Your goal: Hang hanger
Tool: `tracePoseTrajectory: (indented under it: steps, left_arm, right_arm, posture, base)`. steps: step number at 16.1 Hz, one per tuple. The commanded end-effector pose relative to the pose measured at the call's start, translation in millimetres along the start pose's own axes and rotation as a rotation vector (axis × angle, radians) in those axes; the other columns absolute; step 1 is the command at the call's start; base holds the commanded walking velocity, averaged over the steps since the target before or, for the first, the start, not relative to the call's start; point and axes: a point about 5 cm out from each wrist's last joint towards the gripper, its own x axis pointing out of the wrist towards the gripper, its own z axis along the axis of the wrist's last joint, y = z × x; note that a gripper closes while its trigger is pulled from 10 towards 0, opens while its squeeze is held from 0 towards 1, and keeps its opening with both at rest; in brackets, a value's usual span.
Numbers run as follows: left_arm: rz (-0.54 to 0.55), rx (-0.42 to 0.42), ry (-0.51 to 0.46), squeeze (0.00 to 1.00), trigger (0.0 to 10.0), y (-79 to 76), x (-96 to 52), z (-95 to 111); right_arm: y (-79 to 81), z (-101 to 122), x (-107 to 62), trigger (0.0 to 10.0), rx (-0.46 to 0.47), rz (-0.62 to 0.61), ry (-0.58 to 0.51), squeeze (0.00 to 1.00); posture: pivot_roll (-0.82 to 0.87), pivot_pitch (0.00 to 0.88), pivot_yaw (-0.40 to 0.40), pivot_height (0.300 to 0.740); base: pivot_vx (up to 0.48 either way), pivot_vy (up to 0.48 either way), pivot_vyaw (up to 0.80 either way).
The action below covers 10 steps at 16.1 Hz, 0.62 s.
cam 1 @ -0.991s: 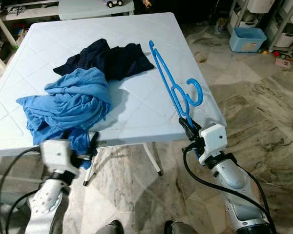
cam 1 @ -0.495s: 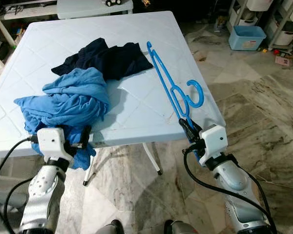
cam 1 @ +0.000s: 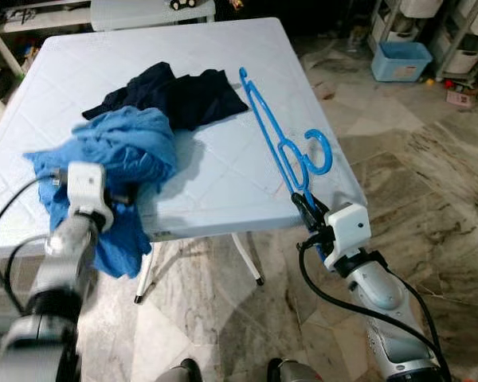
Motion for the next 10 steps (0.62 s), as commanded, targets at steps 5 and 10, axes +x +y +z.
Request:
tracePoseTrajectory:
  steps: [5, 10]
  left_arm:
    - [0.147, 0.209, -0.176, 0.00, 10.0, 10.5, 33.0, 81.7]
    - [0.195, 0.459, -0.480, 0.00, 10.0, -10.9, 37.9, 144.1]
  right_arm:
    - [1.3, -15.9, -4.5, 10.0, 0.013, -0.010, 0.096, 0.00]
    - [0.4, -17.2, -6.9, 10.0, 0.018, -0.037, 0.097, 0.00]
  posture:
    - [-0.23, 0.191, 0.036, 0.740]
    - [-0.24, 0.184, 0.052, 0.740]
  base:
    - [0.000, 0.000, 0.00]
    - [0.000, 0.000, 0.00]
